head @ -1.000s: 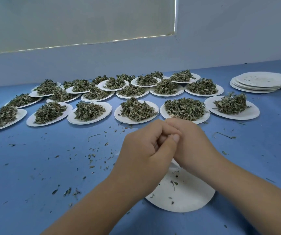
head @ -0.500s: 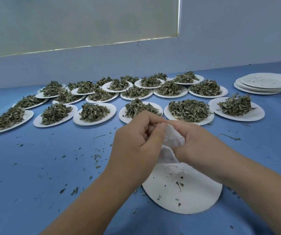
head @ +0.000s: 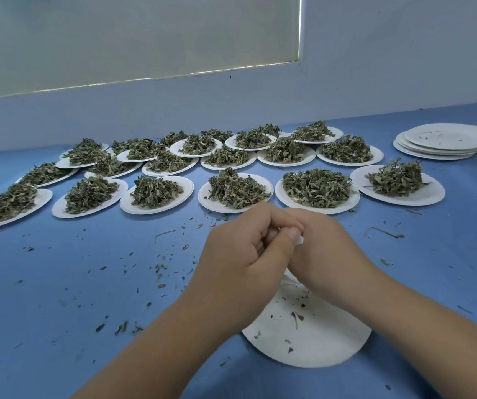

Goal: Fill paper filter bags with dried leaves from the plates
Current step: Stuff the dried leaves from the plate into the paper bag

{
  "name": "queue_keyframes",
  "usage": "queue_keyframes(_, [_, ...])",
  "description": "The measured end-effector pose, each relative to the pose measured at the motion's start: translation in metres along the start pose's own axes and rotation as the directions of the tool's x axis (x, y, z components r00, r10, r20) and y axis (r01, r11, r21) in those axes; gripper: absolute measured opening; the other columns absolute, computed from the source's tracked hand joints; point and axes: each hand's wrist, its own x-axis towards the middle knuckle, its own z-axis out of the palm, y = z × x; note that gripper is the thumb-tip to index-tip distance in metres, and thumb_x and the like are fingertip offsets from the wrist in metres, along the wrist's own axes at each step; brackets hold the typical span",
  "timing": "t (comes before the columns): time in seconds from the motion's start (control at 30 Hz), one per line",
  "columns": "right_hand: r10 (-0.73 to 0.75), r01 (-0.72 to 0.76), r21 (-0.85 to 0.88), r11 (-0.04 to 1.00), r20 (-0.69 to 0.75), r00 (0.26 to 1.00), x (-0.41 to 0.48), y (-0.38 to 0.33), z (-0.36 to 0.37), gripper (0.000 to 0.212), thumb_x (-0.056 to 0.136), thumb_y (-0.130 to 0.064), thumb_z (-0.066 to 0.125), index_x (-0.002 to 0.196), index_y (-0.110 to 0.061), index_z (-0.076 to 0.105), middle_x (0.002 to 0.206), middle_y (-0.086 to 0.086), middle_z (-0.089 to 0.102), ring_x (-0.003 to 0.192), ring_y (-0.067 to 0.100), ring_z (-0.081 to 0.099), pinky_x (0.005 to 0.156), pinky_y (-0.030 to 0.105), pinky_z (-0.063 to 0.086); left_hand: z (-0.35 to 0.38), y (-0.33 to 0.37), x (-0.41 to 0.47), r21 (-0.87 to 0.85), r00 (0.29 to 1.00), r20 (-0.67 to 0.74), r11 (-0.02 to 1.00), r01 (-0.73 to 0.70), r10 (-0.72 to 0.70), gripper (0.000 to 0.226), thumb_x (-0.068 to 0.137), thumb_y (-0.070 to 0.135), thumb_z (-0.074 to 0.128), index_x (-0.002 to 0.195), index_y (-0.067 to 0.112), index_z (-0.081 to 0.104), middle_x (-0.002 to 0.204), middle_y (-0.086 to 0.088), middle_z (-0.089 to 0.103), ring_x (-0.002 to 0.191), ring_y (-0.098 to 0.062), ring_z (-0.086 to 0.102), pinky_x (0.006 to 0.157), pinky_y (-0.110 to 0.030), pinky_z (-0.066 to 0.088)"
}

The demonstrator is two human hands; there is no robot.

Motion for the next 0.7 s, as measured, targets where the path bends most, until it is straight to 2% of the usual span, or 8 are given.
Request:
queue_keyframes(0.1, [0.031,-0.043,0.131,0.99,0.092,0.995,-0.004,-0.003,-0.007,0.015,0.083,-0.022,0.055,0.094,-0.021,0.066,0.09,0.007,0.067,0.074,0.025,0.06,0.068,0.038,0.05,-0.002,0.0,0.001,-0.037,0.998,-0.032,0.998,0.048,-0.049,0.011,0.084,0.026,0.056,0.082,0.03,0.066,0.066,-0.009,0.059,0.055,-0.018,0.048,0.049,-0.019,0.038])
queue_keyframes(0.23, [0.049,-0.085,0.191,0.978,0.184,0.982,-0.009,-0.002,-0.011,0.033,0.085,-0.014,0.05,0.107,-0.035,0.064,0.098,-0.001,0.07,0.087,0.024,0.065,0.081,0.043,0.053,-0.004,0.002,0.002,-0.167,0.99,-0.019,0.977,0.133,-0.138,0.011,0.084,0.027,0.055,0.082,0.026,0.066,0.061,-0.008,0.057,0.054,-0.03,0.05,0.049,-0.045,0.054])
queue_keyframes(0.27, [0.049,-0.081,0.189,0.979,0.168,0.985,-0.009,-0.003,-0.009,0.032,0.085,-0.014,0.049,0.105,-0.033,0.064,0.096,-0.001,0.07,0.083,0.022,0.065,0.079,0.042,0.054,-0.004,0.002,0.001,-0.178,0.99,-0.01,0.975,0.136,-0.14,0.012,0.084,0.026,0.055,0.081,0.025,0.066,0.06,-0.006,0.057,0.051,-0.026,0.049,0.047,-0.044,0.053])
queue_keyframes(0.33, [0.039,-0.061,0.188,0.98,0.116,0.992,-0.007,-0.004,-0.005,0.025,0.086,-0.012,0.051,0.1,-0.027,0.065,0.092,-0.002,0.069,0.076,0.02,0.063,0.074,0.043,0.053,-0.002,0.003,0.0,-0.171,0.994,-0.001,0.979,0.108,-0.11,0.013,0.084,0.024,0.056,0.079,0.025,0.067,0.058,-0.006,0.053,0.047,-0.008,0.045,0.043,-0.025,0.047])
queue_keyframes(0.4, [0.035,-0.048,0.203,0.978,0.069,0.997,-0.005,-0.005,-0.002,0.018,0.084,-0.011,0.051,0.089,-0.022,0.065,0.084,-0.003,0.068,0.072,0.018,0.063,0.067,0.041,0.052,0.0,0.004,-0.001,-0.146,0.997,0.003,0.987,0.073,-0.073,0.012,0.084,0.021,0.056,0.079,0.024,0.067,0.059,-0.007,0.053,0.048,-0.004,0.043,0.045,-0.009,0.038])
queue_keyframes(0.47, [0.036,-0.051,0.269,0.962,0.06,0.998,-0.006,-0.005,-0.002,0.014,0.081,-0.013,0.053,0.082,-0.022,0.064,0.077,-0.003,0.068,0.065,0.015,0.062,0.061,0.035,0.05,0.0,0.004,-0.002,-0.106,0.999,0.007,0.993,0.053,-0.053,0.011,0.084,0.024,0.056,0.081,0.026,0.067,0.062,-0.009,0.055,0.05,-0.008,0.045,0.046,-0.012,0.034])
queue_keyframes(0.57, [0.04,-0.06,0.431,0.9,0.054,0.998,-0.007,-0.005,-0.006,0.013,0.084,-0.014,0.061,0.087,-0.023,0.07,0.087,0.002,0.07,0.075,0.025,0.068,0.06,0.03,0.056,-0.004,0.002,-0.001,-0.081,0.999,-0.036,0.996,0.024,-0.027,0.012,0.085,0.026,0.056,0.086,0.032,0.066,0.064,-0.011,0.057,0.052,-0.02,0.047,0.046,-0.027,0.036])
queue_keyframes(0.7, [0.041,-0.047,0.468,0.882,0.022,0.999,-0.006,-0.002,-0.013,0.02,0.088,-0.004,0.058,0.087,-0.02,0.071,0.089,0.003,0.07,0.073,0.019,0.068,0.055,0.025,0.053,-0.012,-0.003,0.002,0.013,0.997,-0.03,0.998,-0.064,0.065,0.011,0.088,0.034,0.055,0.088,0.029,0.065,0.054,0.009,0.046,0.046,-0.004,0.039,0.047,-0.01,0.029])
